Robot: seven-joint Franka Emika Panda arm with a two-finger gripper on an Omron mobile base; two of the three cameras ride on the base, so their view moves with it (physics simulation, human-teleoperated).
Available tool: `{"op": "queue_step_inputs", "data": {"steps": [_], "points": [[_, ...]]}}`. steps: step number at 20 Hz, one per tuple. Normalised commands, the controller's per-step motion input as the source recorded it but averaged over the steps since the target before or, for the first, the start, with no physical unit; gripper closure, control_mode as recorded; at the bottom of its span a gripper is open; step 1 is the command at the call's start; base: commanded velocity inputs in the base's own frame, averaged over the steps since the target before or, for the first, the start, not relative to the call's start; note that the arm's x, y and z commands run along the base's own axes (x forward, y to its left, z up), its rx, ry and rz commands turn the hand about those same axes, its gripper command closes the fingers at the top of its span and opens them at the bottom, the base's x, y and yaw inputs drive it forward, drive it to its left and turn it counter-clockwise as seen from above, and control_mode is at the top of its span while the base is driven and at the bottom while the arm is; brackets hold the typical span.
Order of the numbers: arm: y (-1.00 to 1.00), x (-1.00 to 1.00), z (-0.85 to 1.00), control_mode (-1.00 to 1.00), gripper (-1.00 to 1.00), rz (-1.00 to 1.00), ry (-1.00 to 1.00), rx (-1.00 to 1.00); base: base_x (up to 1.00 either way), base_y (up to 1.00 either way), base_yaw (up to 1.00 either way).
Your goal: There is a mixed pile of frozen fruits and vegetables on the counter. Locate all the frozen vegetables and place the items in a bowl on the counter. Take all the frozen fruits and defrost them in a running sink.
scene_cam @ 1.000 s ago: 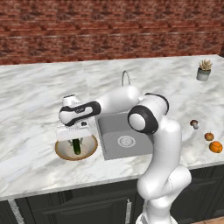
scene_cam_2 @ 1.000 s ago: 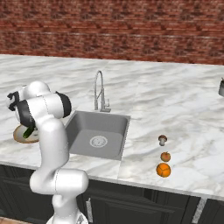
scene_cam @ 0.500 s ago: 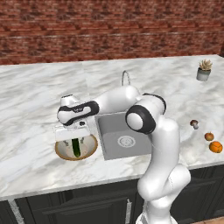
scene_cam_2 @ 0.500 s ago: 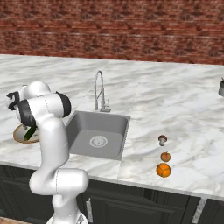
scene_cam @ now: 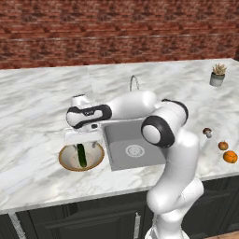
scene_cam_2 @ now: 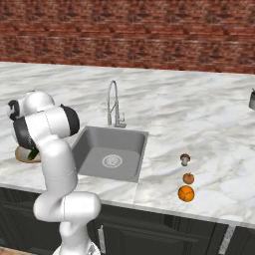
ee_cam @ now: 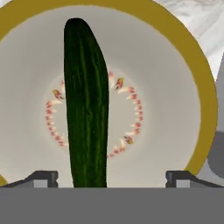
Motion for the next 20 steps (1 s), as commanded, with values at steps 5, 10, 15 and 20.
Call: {"op": "queue_step_inputs", "data": {"steps": [5,10,15,20], "points": [[-0.62,-0.55,0.28,-1.0,-1.0,0.19,-0.16,0.0,0.0,0.0,0.0],[-0.68,-0.52,0.21,-1.0,-1.0,0.24,-0.14,0.01,0.0,0.0,0.0],[-0.69,-0.16,-0.05,-1.0,-1.0,0.15,-0.05,0.08,0.0,0.0,0.0],[-0.66,-0.03,-0.13,-1.0,-1.0,0.06,0.0,0.0,0.0,0.0,0.0]]}}
